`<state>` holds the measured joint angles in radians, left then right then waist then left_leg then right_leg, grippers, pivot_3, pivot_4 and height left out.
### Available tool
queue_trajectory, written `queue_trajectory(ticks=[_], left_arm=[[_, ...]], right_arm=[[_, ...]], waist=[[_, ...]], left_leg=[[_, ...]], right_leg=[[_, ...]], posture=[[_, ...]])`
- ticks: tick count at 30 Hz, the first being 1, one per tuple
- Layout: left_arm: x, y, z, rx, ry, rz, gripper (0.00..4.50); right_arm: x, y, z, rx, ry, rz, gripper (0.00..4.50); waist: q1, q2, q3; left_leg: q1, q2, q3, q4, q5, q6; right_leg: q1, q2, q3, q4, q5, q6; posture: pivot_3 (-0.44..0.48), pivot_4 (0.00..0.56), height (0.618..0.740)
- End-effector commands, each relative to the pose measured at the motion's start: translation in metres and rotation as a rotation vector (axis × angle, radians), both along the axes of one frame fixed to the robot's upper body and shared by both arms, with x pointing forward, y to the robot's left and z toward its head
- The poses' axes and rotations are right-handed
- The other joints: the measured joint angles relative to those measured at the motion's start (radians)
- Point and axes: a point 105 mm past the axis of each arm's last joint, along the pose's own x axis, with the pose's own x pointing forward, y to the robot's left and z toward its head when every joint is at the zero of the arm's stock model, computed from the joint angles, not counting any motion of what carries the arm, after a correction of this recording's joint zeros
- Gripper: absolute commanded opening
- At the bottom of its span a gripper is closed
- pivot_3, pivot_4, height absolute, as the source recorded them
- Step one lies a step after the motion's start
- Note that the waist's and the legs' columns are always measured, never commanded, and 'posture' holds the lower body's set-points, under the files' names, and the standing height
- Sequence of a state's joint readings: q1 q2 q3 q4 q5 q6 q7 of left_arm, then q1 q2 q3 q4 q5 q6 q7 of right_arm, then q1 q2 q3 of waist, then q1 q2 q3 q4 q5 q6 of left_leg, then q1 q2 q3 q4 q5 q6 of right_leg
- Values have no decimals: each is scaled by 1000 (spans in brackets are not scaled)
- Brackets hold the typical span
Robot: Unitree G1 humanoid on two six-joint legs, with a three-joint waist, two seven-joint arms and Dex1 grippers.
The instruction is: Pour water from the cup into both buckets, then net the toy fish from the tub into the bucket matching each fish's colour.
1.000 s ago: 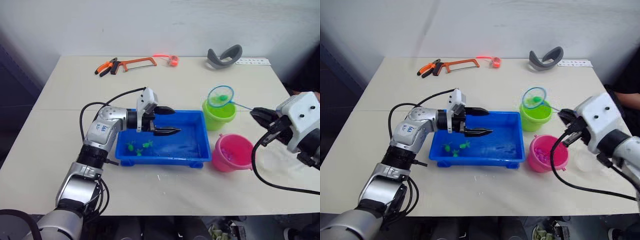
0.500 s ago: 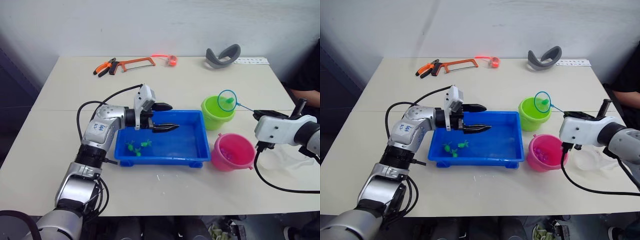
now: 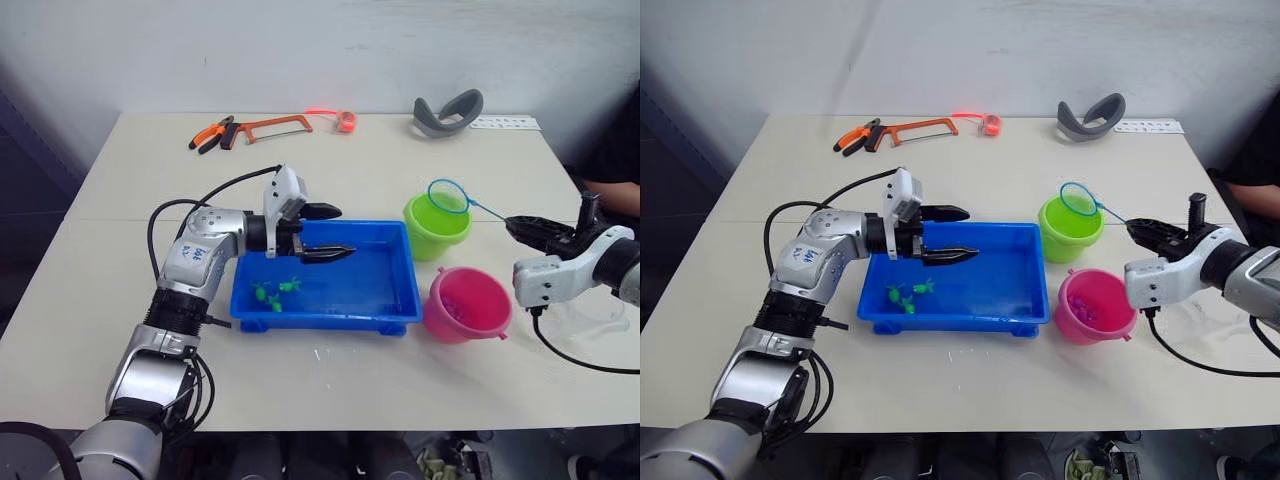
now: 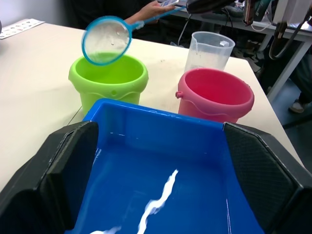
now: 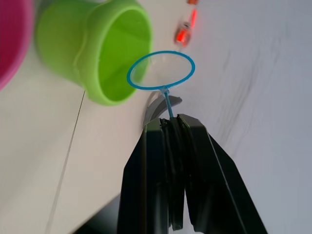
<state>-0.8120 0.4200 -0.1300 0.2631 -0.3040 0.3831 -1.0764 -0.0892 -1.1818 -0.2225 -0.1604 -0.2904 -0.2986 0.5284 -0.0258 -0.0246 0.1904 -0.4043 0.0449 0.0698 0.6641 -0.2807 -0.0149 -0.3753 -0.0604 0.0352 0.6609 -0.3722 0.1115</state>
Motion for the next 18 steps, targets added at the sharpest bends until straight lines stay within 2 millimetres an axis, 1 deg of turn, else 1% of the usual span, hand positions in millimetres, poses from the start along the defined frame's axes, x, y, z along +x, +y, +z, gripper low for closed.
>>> queue_trajectory(ticks=[1,3,5,8,9,12,15,18], left_arm=[[-7,19,1,63,-35,-28,4437],[-11,36,-5,113,-18,-30,4437],[-15,48,-9,154,-9,-32,4437],[-20,78,-17,230,6,28,4437],[-21,85,-18,244,11,45,4437],[-23,99,-18,259,21,88,4437],[-34,124,-25,331,48,137,4437],[-42,136,-29,370,58,163,4437]], right_arm=[[-7,13,26,400,74,22,0],[-13,33,25,546,173,94,0],[-17,49,24,627,243,139,0],[-25,86,10,765,430,252,0],[-27,94,6,788,475,273,0],[-29,109,-2,807,553,300,0],[-24,124,-26,749,628,306,0],[-16,131,-41,686,642,303,0]], waist=[[-5,0,0],[-7,1,0],[-8,1,0],[-3,1,0],[-3,1,0],[4,1,0],[0,1,0],[-3,1,0]], left_leg=[[0,1,0,0,0,0],[1,2,1,0,0,0],[2,3,0,0,0,-1],[1,3,-1,0,1,-1],[1,3,-1,0,0,-1],[0,2,-3,0,-1,1],[-2,1,-3,0,-2,2],[-1,1,-3,0,-3,4]], right_leg=[[0,0,0,0,0,0],[0,1,1,1,0,0],[0,0,1,2,0,0],[0,-1,0,2,0,-1],[0,-2,0,1,0,-1],[0,-3,0,1,0,-1],[0,-6,0,0,0,-1],[0,-7,-1,-1,0,-1]], posture=[[0,150,740],[0,150,740],[0,150,740],[0,150,740],[0,150,740],[0,150,740],[0,150,740],[0,150,740]])
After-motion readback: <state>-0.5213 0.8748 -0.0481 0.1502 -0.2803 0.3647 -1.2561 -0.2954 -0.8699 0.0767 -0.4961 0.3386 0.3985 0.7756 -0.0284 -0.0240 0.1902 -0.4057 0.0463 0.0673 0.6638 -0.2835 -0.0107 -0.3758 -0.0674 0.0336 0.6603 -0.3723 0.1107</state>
